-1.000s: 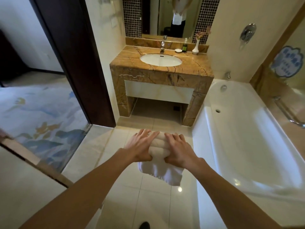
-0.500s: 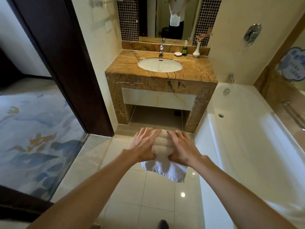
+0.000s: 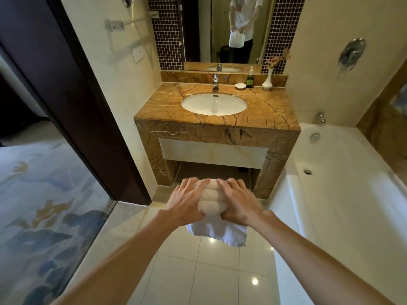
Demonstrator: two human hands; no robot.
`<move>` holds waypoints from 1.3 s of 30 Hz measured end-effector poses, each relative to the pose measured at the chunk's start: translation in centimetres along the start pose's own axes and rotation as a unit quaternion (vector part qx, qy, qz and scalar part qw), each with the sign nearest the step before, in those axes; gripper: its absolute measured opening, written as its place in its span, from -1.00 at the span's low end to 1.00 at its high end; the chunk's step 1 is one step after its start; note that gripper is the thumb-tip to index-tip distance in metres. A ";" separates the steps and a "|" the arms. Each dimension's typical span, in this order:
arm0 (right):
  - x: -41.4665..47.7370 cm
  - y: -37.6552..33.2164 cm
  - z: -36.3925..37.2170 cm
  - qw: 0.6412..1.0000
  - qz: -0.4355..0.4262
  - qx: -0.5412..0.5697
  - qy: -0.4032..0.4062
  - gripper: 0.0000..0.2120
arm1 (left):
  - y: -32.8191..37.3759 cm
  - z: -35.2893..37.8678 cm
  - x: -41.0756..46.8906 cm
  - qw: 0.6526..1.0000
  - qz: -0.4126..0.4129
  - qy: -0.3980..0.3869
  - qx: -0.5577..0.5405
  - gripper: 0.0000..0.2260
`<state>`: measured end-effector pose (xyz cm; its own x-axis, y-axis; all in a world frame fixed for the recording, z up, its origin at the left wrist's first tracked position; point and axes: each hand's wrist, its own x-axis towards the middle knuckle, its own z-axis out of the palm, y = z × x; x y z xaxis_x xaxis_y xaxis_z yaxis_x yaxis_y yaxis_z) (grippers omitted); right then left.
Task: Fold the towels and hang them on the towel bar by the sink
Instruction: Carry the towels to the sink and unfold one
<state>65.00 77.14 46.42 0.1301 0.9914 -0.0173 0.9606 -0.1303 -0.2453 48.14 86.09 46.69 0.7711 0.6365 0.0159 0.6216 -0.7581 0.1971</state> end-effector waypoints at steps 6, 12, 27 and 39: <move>5.7 1.8 -1.0 1.000 -0.008 0.002 -0.005 -0.12 | -2.2 -0.8 5.1 1.000 -0.006 0.011 0.001 -0.14; 11.7 2.5 -1.2 1.000 0.001 -0.002 -0.009 -0.13 | -5.5 -1.3 10.4 1.000 -0.004 0.006 0.008 -0.15; 25.5 3.9 -3.2 1.000 0.005 -0.009 -0.004 -0.15 | -14.4 -2.8 22.8 0.999 0.021 0.023 0.005 -0.15; 34.2 11.4 -4.4 0.999 0.027 -0.021 0.005 -0.19 | -14.9 -2.1 35.1 0.999 0.045 0.013 -0.010 -0.16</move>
<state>81.48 109.47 47.31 0.1845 0.9826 -0.0205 0.9614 -0.1847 -0.2039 65.63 120.02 46.34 0.8194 0.5702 0.0589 0.5475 -0.8089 0.2142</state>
